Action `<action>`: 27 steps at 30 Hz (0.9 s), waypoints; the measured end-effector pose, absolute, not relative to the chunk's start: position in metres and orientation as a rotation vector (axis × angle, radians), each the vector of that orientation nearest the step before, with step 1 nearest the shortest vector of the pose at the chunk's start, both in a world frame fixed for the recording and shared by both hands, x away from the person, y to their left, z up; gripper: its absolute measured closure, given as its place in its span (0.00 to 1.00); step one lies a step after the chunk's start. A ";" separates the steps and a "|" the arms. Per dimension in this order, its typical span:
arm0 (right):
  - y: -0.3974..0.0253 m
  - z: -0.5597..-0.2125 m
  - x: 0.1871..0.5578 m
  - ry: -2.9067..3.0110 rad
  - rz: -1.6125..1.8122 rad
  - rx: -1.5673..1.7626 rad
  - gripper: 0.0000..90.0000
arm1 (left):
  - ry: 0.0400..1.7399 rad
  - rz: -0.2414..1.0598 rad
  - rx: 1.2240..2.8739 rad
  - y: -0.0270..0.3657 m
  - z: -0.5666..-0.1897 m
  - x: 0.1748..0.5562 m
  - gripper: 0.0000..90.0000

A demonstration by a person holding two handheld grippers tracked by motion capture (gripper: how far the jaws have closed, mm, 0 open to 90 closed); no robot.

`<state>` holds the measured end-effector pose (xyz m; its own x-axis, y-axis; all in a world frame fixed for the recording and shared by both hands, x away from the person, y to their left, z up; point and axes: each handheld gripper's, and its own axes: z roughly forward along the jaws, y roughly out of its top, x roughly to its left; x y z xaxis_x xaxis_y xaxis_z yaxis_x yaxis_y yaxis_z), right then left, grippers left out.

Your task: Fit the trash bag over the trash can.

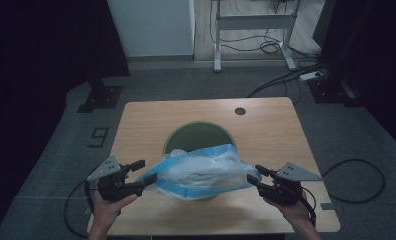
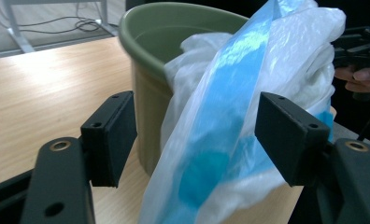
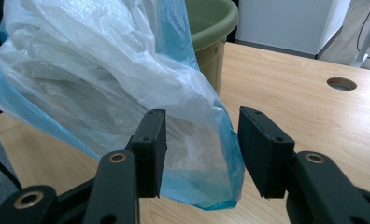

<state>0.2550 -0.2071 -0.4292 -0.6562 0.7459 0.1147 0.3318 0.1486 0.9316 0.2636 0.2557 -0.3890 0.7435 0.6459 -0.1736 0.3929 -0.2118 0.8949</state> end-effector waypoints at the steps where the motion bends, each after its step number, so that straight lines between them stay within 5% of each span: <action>1: -0.208 -0.428 0.257 2.063 1.512 1.031 0.58 | 0.782 0.290 1.868 0.248 -0.387 0.269 0.32; 7: -0.211 -0.426 0.262 2.055 1.514 1.045 0.57 | 0.748 0.268 1.918 0.232 -0.387 0.284 0.40; 17: -0.215 -0.415 0.261 2.036 1.554 1.019 0.50 | 0.736 0.284 1.878 0.232 -0.382 0.284 0.97; 27: -0.216 -0.400 0.266 2.037 1.619 0.997 0.42 | 0.779 0.303 1.848 0.231 -0.380 0.292 1.00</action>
